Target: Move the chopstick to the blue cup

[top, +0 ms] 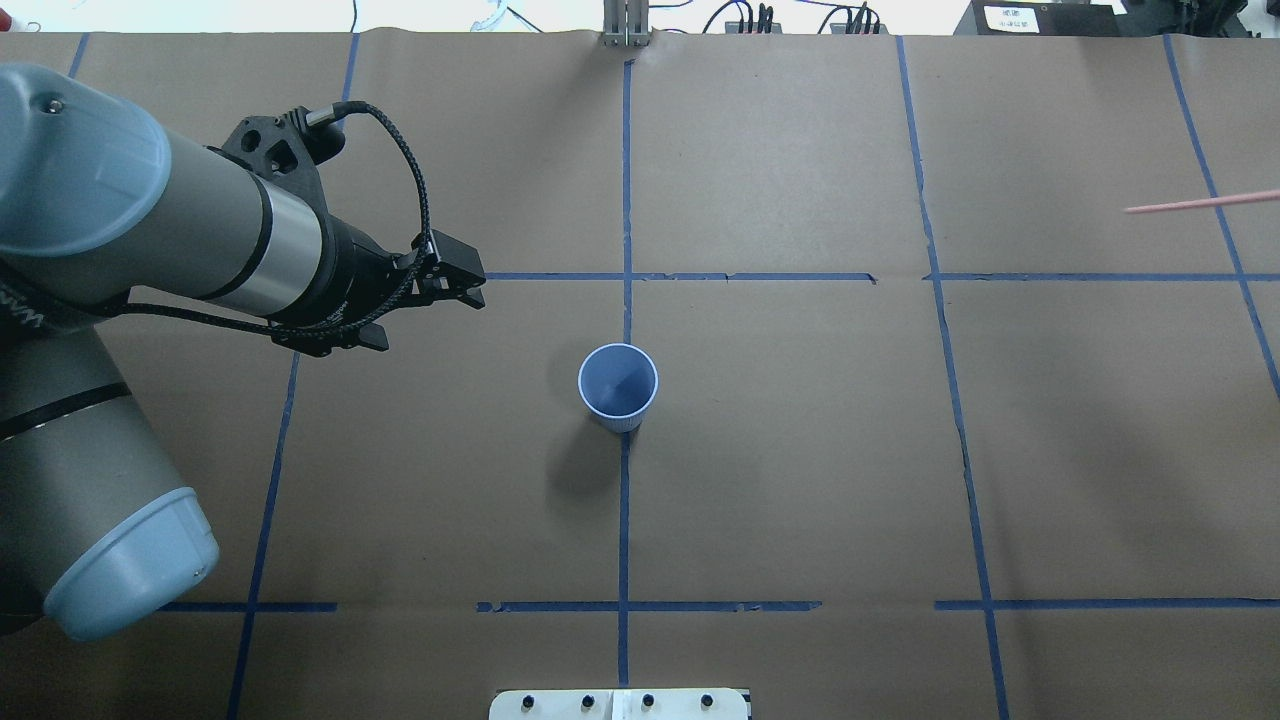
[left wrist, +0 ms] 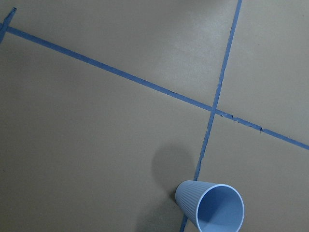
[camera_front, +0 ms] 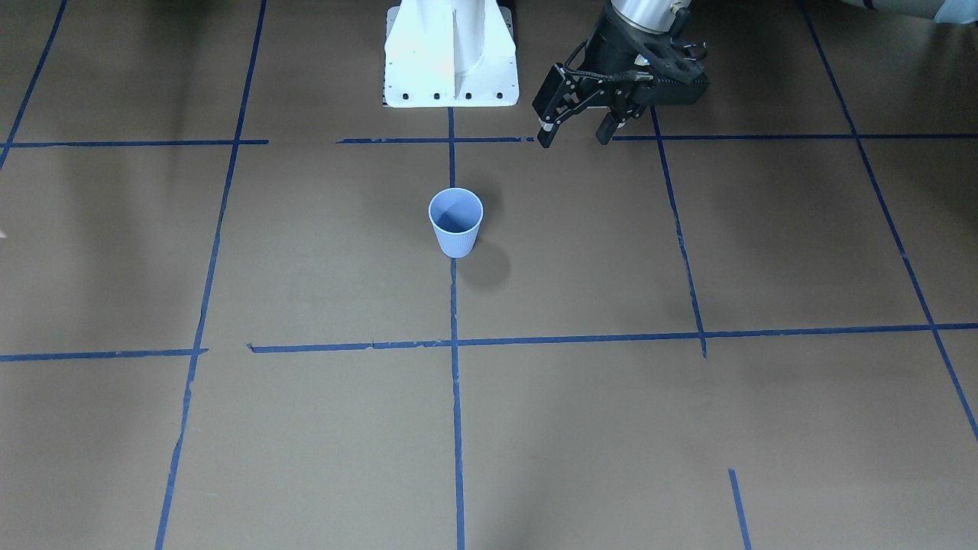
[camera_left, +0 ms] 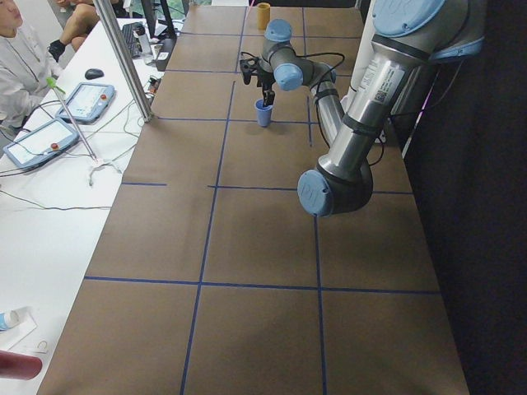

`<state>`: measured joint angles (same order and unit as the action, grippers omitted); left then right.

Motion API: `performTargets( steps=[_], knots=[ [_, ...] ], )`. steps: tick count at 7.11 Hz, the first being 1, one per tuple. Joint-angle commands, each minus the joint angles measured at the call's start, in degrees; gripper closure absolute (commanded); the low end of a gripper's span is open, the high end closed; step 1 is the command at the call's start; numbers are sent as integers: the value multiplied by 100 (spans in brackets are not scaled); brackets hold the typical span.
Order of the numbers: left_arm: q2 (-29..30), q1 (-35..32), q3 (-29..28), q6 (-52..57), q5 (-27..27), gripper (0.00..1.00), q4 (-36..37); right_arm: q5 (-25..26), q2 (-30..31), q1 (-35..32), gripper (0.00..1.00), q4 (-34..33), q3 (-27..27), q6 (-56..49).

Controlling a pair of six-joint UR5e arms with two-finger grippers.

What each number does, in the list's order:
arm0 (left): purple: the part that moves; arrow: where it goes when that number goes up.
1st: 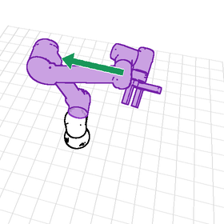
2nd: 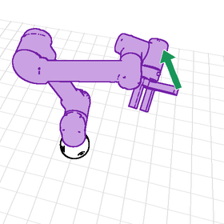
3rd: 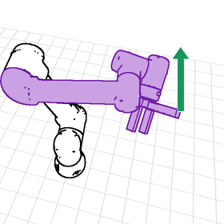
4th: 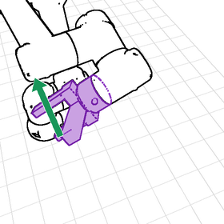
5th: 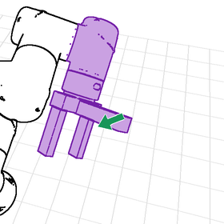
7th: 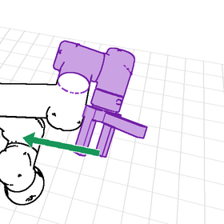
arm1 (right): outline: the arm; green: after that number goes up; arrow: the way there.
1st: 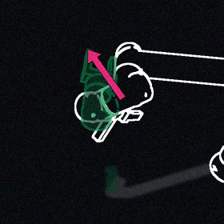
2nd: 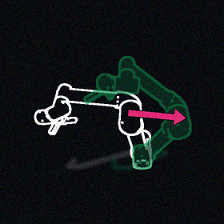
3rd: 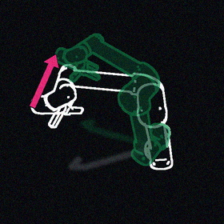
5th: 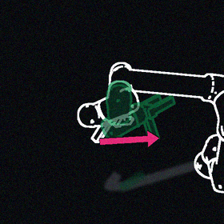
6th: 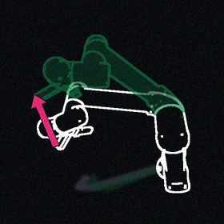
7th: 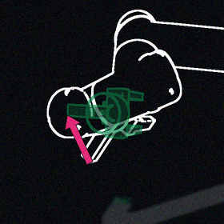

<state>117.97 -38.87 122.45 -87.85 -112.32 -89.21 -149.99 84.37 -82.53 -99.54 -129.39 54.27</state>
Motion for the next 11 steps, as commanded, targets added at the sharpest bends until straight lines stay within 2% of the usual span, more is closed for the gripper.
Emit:
performTargets(
  steps=[1, 3, 4, 6, 9, 11],
  knots=[
    [-2, -6, -19, 22, 0, 0, -9, -30, -1592, 1408, 97, 5, 246, 2656],
    [-107, -15, -45, 40, 0, 0, -52, 23, -2746, 2500, 97, 40, 921, 4243],
    [-117, -41, -54, 40, 0, 0, -53, 75, -2934, 2870, 98, 162, 1142, 4345],
    [-117, -68, -37, 40, 0, 0, -53, 154, -3127, 3285, 97, 662, 1581, 4660],
    [-126, -59, -45, 40, 0, 0, -53, 925, -3340, 3646, 97, 1164, 1961, 4979],
    [-152, -59, -45, 40, 0, 0, -53, 1217, -3436, 3848, 97, 1296, 2215, 4988]
  ],
)
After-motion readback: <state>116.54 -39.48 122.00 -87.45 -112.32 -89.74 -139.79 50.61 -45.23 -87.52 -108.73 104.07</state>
